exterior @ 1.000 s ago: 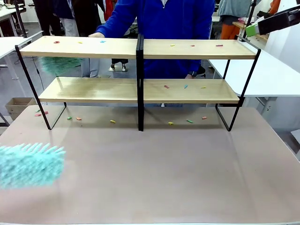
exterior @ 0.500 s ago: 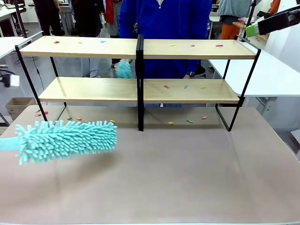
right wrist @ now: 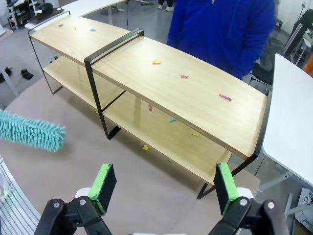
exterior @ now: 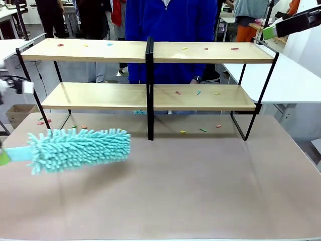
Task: Clean the shelves.
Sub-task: Clean a randomly selected level of the Shelf with the Duster.
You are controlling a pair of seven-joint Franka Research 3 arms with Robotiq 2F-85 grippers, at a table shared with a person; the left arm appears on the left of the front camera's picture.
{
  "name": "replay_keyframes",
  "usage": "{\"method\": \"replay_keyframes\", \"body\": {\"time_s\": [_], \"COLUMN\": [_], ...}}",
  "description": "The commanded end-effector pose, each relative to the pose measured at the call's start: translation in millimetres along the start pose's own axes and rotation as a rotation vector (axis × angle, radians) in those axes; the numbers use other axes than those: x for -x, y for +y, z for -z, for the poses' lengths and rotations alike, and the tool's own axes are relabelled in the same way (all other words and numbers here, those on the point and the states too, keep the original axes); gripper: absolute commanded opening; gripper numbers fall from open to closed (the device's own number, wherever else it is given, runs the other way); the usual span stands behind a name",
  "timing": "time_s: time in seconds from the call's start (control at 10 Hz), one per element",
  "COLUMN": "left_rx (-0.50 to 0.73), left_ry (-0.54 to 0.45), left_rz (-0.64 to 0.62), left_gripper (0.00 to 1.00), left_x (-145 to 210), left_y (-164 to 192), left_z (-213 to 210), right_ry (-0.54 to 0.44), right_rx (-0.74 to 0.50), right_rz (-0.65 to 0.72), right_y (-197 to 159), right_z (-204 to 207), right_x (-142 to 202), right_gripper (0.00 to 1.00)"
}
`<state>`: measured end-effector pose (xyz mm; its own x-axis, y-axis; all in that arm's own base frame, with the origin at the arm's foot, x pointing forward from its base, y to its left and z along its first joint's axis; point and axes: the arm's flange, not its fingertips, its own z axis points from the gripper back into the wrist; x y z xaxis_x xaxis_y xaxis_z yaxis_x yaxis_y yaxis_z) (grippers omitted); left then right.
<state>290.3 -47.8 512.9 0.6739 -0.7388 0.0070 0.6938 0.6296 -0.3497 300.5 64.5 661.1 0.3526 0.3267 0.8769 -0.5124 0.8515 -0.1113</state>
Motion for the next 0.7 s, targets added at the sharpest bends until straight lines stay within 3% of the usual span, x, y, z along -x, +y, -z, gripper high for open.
{"method": "replay_keyframes", "body": {"time_s": [0.0, 0.3, 0.5, 0.6], "left_rx": [-0.051, -0.091, -0.141, -0.154], "left_ry": [-0.035, -0.120, -0.111, -0.166], "left_rz": [-0.079, -0.228, -0.276, -0.321], "left_gripper": [0.13, 0.13, 0.13, 0.13], "left_x": [-35.5, -52.7, -75.7, -90.4], "left_y": [-11.3, -15.3, -13.1, -9.8], "left_z": [14.8, 38.2, 50.4, 56.5], "right_ry": [-0.001, -0.001, -0.001, -0.001], "right_rx": [0.002, 0.002, 0.002, 0.002], "right_rz": [0.001, 0.001, 0.001, 0.001], "right_y": [-0.7, -0.7, -0.7, -0.7], "right_z": [0.1, 0.1, 0.1, 0.1], "right_x": [-0.5, -0.5, -0.5, -0.5], "right_gripper": [1.00, 1.00, 1.00, 1.00]}}
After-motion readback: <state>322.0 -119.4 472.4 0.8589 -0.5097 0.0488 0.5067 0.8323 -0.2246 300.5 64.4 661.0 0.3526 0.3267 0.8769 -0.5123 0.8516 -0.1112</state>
